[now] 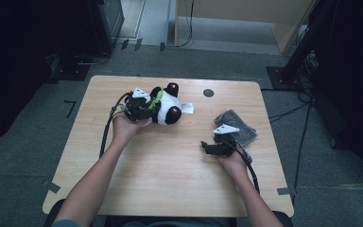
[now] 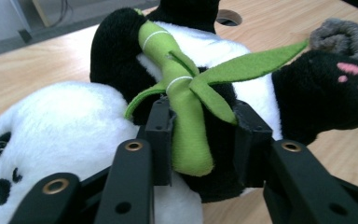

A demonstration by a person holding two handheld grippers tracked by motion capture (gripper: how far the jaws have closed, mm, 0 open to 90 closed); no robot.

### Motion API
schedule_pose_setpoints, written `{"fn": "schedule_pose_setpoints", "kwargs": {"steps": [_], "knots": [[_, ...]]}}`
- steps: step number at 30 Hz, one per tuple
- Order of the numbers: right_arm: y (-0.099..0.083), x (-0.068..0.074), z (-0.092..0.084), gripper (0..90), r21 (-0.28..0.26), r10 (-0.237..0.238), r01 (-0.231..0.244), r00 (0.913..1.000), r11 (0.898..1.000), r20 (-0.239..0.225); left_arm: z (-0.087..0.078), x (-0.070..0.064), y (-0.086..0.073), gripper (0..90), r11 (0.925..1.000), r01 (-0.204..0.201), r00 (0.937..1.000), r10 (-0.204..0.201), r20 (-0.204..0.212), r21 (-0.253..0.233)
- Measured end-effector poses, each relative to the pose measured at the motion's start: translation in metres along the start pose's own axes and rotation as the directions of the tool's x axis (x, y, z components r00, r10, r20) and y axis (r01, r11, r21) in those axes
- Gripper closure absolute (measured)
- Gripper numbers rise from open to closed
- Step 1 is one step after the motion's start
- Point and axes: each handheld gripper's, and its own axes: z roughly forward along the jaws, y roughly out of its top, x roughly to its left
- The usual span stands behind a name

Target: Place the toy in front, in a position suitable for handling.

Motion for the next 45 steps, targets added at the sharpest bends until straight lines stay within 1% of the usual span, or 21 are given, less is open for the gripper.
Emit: {"fn": "schedule_pose_setpoints", "kwargs": {"steps": [3, 6, 8, 10, 13, 17, 19, 21, 22, 23, 24, 25, 26, 27, 30, 33, 34, 37, 40, 43, 45], "knots": [[0.001, -0.001, 0.0, 31.6, 0.006, 0.0, 0.0, 1.0, 1.0, 0.001, -0.005, -0.004, 0.002, 68.6, 1.0, -0.006, 1.0, 0.006, -0.002, 0.003], [0.002, -0.002, -0.002, 33.6, 0.015, 0.005, -0.005, 1.0, 1.0, 0.006, -0.011, -0.009, 0.005, 69.4, 1.0, -0.002, 0.9998, 0.002, 0.021, 0.002], [0.004, -0.005, -0.006, 35.1, 0.003, 0.01, -0.01, 0.9999, 1.0, 0.011, -0.016, -0.015, 0.005, 69.4, 0.9999, -0.002, 0.9998, 0.003, 0.019, -0.014], [0.005, -0.007, -0.01, 35.7, -0.011, 0.03, -0.03, 0.9995, 0.999, 0.009, -0.02, -0.021, 0.002, 69.4, 0.9997, 0.001, 0.9997, -0.001, 0.024, -0.026], [0.006, -0.01, -0.015, 36.2, -0.017, 0.044, -0.044, 0.999, 0.999, 0.009, -0.024, -0.03, -0.004, 69.3, 0.9999, 0.002, 0.9993, -0.002, 0.037, -0.012], [0.008, -0.016, -0.023, 38.4, -0.032, 0.043, -0.042, 0.999, 0.999, 0.015, -0.03, -0.044, -0.013, 69.3, 1.0, -0.001, 0.9978, 0.002, 0.066, -0.001], [0.009, -0.019, -0.029, 39.6, -0.056, 0.057, -0.056, 0.9982, 0.997, 0.021, -0.033, -0.051, -0.015, 69.2, 1.0, 0.004, 0.997, -0.004, 0.077, -0.004], [0.01, -0.023, -0.033, 39.5, -0.069, 0.067, -0.065, 0.9974, 0.995, 0.025, -0.036, -0.058, -0.017, 69.1, 1.0, -0.003, 0.9963, 0.003, 0.086, 0.002], [0.011, -0.025, -0.034, 39.2, -0.059, 0.071, -0.069, 0.9972, 0.996, 0.025, -0.037, -0.063, -0.018, 69.0, 1.0, -0.002, 0.9953, 0.002, 0.097, 0.0], [0.012, -0.032, -0.036, 38.8, -0.05, 0.095, -0.094, 0.9955, 0.994, 0.007, -0.038, -0.066, -0.019, 68.9, 1.0, 0.0, 0.9939, 0.0, 0.11, 0.0], [0.012, -0.032, -0.036, 38.8, -0.05, 0.095, -0.094, 0.9955, 0.994, 0.007, -0.039, -0.07, -0.02, 68.9, 1.0, 0.002, 0.9927, -0.002, 0.121, -0.002], [0.012, -0.037, -0.038, 38.8, -0.052, 0.123, -0.123, 0.9924, 0.991, -0.001, -0.039, -0.074, -0.02, 68.8, 1.0, 0.006, 0.9914, -0.006, 0.131, -0.002], [0.012, -0.037, -0.038, 38.8, -0.052, 0.123, -0.123, 0.9924, 0.991, -0.001, -0.04, -0.078, -0.021, 68.8, 1.0, 0.005, 0.9901, -0.005, 0.14, 0.0], [0.012, -0.04, -0.039, 38.9, -0.056, 0.13, -0.13, 0.9915, 0.99, 0.002, -0.04, -0.083, -0.021, 68.8, 1.0, -0.006, 0.9902, 0.005, 0.14, 0.004], [0.013, -0.045, -0.045, 39.8, -0.082, 0.132, -0.129, 0.9908, 0.988, 0.03, -0.039, -0.093, -0.024, 68.6, 0.9997, -0.021, 0.9889, 0.019, 0.148, 0.015], [0.013, -0.051, -0.05, 40.3, -0.099, 0.123, -0.115, 0.9898, 0.988, 0.072, -0.037, -0.103, -0.029, 68.4, 0.9997, -0.019, 0.985, 0.015, 0.172, 0.017], [0.013, -0.054, -0.051, 40.0, -0.102, 0.124, -0.115, 0.9884, 0.988, 0.088, -0.036, -0.105, -0.03, 68.2, 0.9997, -0.019, 0.984, 0.015, 0.177, 0.017], [0.013, -0.063, -0.052, 38.7, -0.098, 0.139, -0.129, 0.9846, 0.987, 0.107, -0.036, -0.113, -0.032, 68.1, 0.9998, -0.012, 0.9817, 0.008, 0.19, 0.017], [0.014, -0.071, -0.053, 37.8, -0.104, 0.146, -0.134, 0.9809, 0.986, 0.128, -0.035, -0.122, -0.034, 67.9, 0.9997, -0.023, 0.9812, 0.02, 0.192, 0.012], [0.015, -0.079, -0.052, 38.5, -0.107, 0.139, -0.123, 0.9773, 0.987, 0.16, -0.033, -0.125, -0.036, 67.2, 0.9995, -0.03, 0.981, 0.028, 0.192, 0.005], [0.014, -0.084, -0.049, 38.5, -0.082, 0.132, -0.118, 0.9741, 0.99, 0.184, -0.032, -0.123, -0.036, 66.2, 0.9998, -0.018, 0.9786, 0.016, 0.205, 0.008]]}}
